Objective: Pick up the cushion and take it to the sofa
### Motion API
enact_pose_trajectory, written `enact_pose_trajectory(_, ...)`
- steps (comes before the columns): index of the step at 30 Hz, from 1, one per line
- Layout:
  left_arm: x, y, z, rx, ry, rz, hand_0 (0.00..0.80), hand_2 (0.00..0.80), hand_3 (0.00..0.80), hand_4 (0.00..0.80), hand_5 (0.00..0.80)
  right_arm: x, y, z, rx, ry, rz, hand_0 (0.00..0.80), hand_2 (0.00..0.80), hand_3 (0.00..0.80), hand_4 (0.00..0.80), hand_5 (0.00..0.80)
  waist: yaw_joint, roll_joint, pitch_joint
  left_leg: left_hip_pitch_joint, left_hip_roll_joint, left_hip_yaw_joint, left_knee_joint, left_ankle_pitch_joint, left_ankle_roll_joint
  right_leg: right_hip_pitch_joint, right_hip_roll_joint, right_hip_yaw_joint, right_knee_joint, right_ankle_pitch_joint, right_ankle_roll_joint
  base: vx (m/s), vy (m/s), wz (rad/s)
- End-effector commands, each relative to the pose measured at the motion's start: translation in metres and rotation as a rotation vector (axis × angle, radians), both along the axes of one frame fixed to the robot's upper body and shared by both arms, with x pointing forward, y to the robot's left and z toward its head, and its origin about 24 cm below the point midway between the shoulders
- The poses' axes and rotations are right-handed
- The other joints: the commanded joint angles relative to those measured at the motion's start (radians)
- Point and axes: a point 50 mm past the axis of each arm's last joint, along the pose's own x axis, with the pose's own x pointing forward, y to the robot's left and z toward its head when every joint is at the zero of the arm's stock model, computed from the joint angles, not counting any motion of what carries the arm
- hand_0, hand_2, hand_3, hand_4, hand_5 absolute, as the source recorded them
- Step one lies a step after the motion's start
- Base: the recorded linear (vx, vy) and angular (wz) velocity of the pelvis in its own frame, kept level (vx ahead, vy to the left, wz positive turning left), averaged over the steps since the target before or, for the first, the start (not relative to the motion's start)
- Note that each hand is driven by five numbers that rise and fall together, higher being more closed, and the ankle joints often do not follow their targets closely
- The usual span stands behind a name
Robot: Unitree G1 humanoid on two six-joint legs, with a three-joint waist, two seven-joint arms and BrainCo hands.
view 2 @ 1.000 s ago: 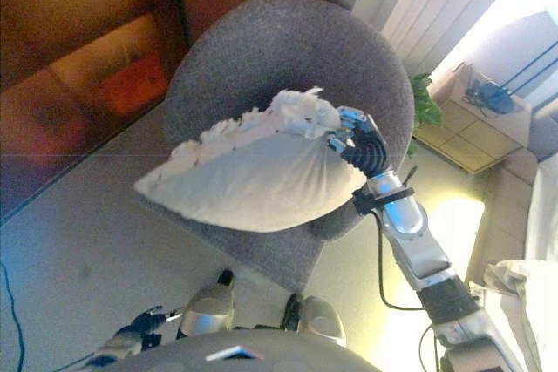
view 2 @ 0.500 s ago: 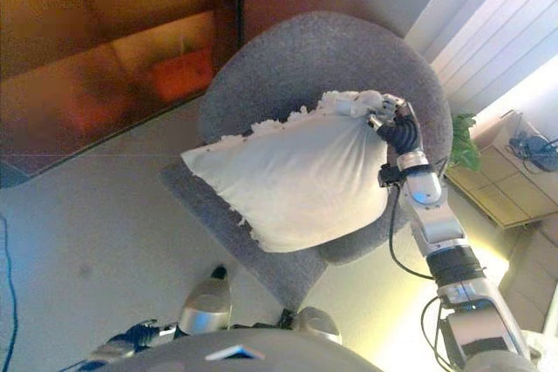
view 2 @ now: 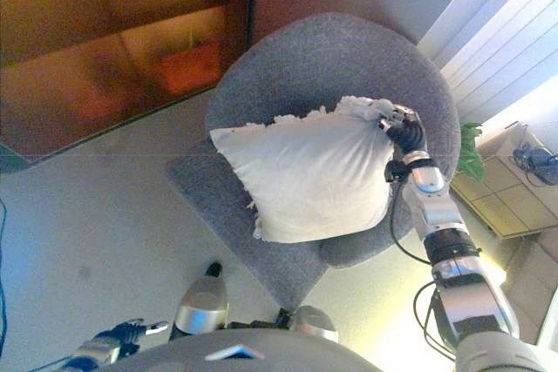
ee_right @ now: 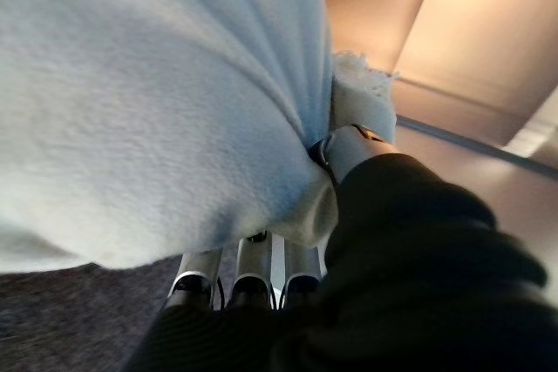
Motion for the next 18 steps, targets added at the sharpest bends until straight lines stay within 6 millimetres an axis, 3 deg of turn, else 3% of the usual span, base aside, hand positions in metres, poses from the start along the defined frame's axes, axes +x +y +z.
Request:
enact_pose_trajectory(1,0.005,-0.002,0.0,0.006,0.031,-0.098,0.0,0.0,0.0,0.0,0.0,0.002,-0.059,0.039,-0.052,-0.051,-0.169,0.8,0.8,0.8,0.8,0.8,0.04,0.051,-0.022,0.148,0.041,0.034,-0.132,-0.079,0.009,-0.139,-0.086,-0.025,-0.012,0.136,0.114,0.019,-0.025,0.17)
enact_pose_trajectory(4,0.012,-0.001,0.001,0.008,0.019,-0.099,0.0,0.0,0.0,0.0,0.0,-0.003,-0.076,0.034,-0.088,0.019,-0.241,0.8,0.8,0.8,0.8,0.8,0.044,0.054,-0.009,0.144,0.05,0.028,-0.133,-0.079,0.003,-0.158,-0.105,-0.026,-0.001,0.148,0.119,0.002,-0.039,0.19)
enact_pose_trajectory(5,0.014,0.0,0.002,0.01,0.013,-0.097,0.0,0.0,0.0,0.0,0.0,-0.004,-0.082,0.034,-0.11,0.029,-0.264,0.433,0.433,0.433,0.433,0.433,0.046,0.056,-0.004,0.139,0.054,0.026,-0.133,-0.077,0.001,-0.165,-0.113,-0.026,0.001,0.153,0.122,-0.032,-0.051,0.17)
enact_pose_trajectory(6,0.017,0.001,0.003,0.011,0.006,-0.095,0.0,0.0,0.0,0.0,0.0,-0.004,-0.084,0.037,-0.128,0.03,-0.284,0.0,0.0,0.0,0.0,0.0,0.046,0.058,0.002,0.133,0.058,0.023,-0.133,-0.076,-0.001,-0.173,-0.118,-0.025,0.003,0.157,0.124,-0.059,-0.053,0.11)
enact_pose_trajectory(10,0.028,0.003,0.006,0.013,-0.032,-0.077,0.0,0.0,0.0,0.0,0.0,-0.002,-0.093,0.049,-0.152,-0.006,-0.359,0.0,0.0,0.0,0.0,0.0,0.039,0.061,0.03,0.117,0.071,0.025,-0.138,-0.069,-0.007,-0.194,-0.119,-0.013,-0.001,0.168,0.131,-0.095,-0.053,0.15)
enact_pose_trajectory(14,0.028,-0.003,0.003,0.009,-0.055,-0.057,0.0,0.0,0.0,0.0,0.0,-0.011,-0.117,0.065,-0.152,-0.053,-0.51,0.0,0.0,0.0,0.0,0.0,0.032,0.071,0.051,0.128,0.08,0.04,-0.162,-0.066,-0.014,-0.193,-0.104,-0.009,-0.021,0.166,0.134,-0.063,-0.035,-0.09)
enact_pose_trajectory(18,0.033,-0.003,0.004,0.01,-0.07,-0.054,0.0,0.0,0.0,0.0,0.0,-0.017,-0.127,0.077,-0.209,-0.096,-0.577,0.0,0.0,0.0,0.0,0.0,0.018,0.071,0.059,0.128,0.08,0.046,-0.173,-0.063,-0.016,-0.22,-0.117,-0.007,-0.013,0.174,0.138,-0.041,-0.022,-0.1)
